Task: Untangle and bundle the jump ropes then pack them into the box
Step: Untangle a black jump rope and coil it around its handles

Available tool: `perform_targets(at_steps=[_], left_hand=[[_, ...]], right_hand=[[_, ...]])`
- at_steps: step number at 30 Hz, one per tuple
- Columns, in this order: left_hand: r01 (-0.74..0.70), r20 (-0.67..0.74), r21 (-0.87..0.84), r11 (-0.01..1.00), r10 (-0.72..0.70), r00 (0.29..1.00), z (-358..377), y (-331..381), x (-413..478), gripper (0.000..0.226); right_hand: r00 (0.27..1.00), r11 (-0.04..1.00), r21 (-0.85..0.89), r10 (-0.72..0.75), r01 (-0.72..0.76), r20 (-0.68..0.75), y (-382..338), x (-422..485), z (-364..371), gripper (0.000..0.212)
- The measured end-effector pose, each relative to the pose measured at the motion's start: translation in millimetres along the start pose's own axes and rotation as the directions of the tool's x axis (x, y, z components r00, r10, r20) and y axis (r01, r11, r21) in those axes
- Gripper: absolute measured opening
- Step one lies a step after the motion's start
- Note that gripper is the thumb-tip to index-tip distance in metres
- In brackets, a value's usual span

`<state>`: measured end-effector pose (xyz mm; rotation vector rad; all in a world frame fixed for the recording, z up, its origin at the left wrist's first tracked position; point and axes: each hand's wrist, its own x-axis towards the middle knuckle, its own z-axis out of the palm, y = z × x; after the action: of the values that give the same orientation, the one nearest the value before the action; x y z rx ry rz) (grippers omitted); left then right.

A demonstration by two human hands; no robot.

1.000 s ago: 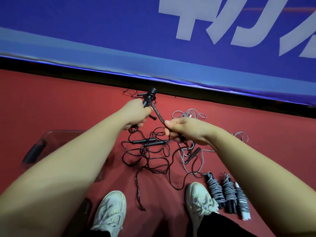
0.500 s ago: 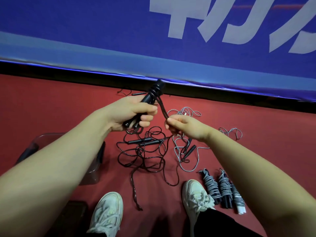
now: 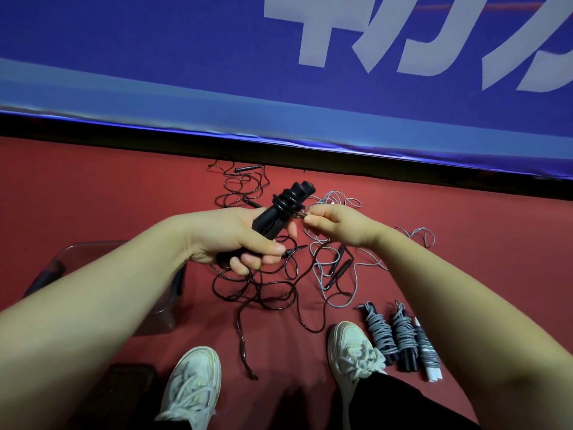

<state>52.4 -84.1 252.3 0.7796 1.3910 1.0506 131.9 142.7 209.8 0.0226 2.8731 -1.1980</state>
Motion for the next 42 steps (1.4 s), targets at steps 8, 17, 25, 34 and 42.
perform_targets(at_steps=[8, 17, 25, 34, 42], left_hand=[[-0.093, -0.102, -0.112, 0.989, 0.081, 0.991, -6.0, -1.3, -11.6, 0.026], [-0.070, 0.058, -0.271, 0.960, 0.089, 0.994, -5.5, -2.9, -10.6, 0.046], [0.053, -0.061, -0.004, 0.999, -0.053, 0.997, -4.5, -3.9, 1.4, 0.027], [0.393, -0.272, 0.816, 0.424, -0.317, 0.908, 6.7, -22.7, 24.8, 0.022], [0.626, -0.606, 0.665, 0.406, -0.196, 0.771, -3.5, -29.8, 48.6, 0.033]], right_hand=[[0.996, 0.993, 0.095, 0.062, -0.068, 0.069, 10.2, -0.5, 3.0, 0.031], [0.982, 0.862, 0.489, 0.054, -0.137, 0.179, 12.8, -8.4, 5.0, 0.042], [0.968, 0.900, 0.403, 0.227, -0.168, -0.103, 8.0, 9.0, -1.4, 0.028], [0.946, 0.818, -0.546, 0.297, -0.182, 0.130, -57.1, 25.9, -6.2, 0.034], [0.936, 0.830, -0.504, 0.335, -0.238, 0.109, -105.6, 19.9, 10.6, 0.023]])
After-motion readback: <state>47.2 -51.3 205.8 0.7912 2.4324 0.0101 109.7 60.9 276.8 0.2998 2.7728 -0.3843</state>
